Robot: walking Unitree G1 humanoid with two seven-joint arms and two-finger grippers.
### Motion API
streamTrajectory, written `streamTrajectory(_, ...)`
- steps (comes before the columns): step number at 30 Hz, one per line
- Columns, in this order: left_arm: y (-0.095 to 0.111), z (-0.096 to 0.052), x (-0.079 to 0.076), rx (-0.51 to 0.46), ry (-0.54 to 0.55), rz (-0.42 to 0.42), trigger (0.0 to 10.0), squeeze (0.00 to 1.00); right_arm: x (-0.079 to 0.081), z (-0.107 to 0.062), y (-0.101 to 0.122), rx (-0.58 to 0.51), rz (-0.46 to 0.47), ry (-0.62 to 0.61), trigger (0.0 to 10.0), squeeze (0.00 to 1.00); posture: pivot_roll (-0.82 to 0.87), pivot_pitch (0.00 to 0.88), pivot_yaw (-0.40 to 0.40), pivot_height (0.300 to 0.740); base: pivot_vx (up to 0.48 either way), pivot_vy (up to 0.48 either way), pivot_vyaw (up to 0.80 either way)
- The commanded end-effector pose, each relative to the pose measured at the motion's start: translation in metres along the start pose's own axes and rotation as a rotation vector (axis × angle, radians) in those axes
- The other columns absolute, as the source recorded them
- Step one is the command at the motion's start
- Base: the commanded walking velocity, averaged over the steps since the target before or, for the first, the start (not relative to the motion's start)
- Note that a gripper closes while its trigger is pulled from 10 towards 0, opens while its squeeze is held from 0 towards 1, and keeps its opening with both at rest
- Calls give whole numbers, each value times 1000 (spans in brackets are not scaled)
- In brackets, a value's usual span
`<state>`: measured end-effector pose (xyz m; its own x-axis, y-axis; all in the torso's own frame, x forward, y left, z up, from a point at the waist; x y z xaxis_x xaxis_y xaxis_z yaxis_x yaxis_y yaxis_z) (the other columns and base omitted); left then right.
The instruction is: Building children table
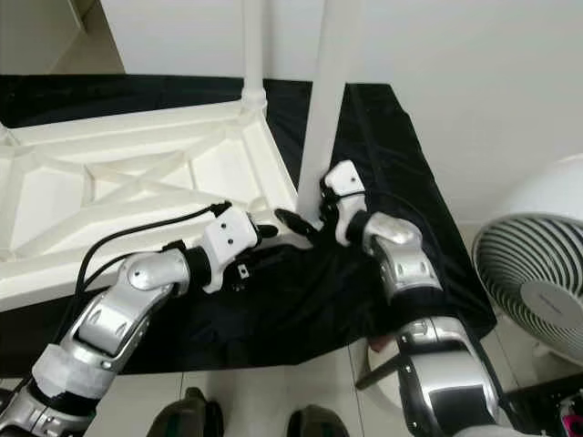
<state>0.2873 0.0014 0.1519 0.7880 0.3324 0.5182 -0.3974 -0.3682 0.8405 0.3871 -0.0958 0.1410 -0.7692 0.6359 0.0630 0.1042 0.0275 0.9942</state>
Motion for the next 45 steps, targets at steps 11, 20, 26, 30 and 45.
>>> streamTrajectory(11,-1,-1,-8,2,-26,-9,10000,0,-3,-2,-9,28,9,-1,0,0,15,0,-22,740,0,0,0)
streamTrajectory(20,-3,2,-12,3,-41,-13,10000,0,-11,-15,-17,-15,66,-201,0,0,-8,0,-20,740,0,0,0)
streamTrajectory(26,-4,4,-6,5,-28,-3,10000,0,-6,-12,-18,-71,186,-401,0,0,-9,0,-11,740,0,0,0)
streamTrajectory(30,-5,1,-5,11,-26,2,10000,0,3,-12,-29,-103,293,-629,0,0,1,0,-4,740,0,0,0)
streamTrajectory(45,-7,-2,-12,19,-50,-8,10000,0,21,-13,-13,-178,339,-614,10000,1000,-11,0,7,740,0,0,0)
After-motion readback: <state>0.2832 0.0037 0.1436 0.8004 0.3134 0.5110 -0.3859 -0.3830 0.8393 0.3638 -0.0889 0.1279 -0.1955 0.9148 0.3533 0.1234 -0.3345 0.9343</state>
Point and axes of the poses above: a point about 5 cm out from each wrist's last joint towards the gripper, its own z axis pointing out of the wrist towards the gripper, its own y axis along the axis of the wrist's last joint, x = y × z, the point moved 6 cm from there along z, pointing out of the wrist towards the gripper, and after that the axes turned 14 degrees about z, right-handed, at the moved point
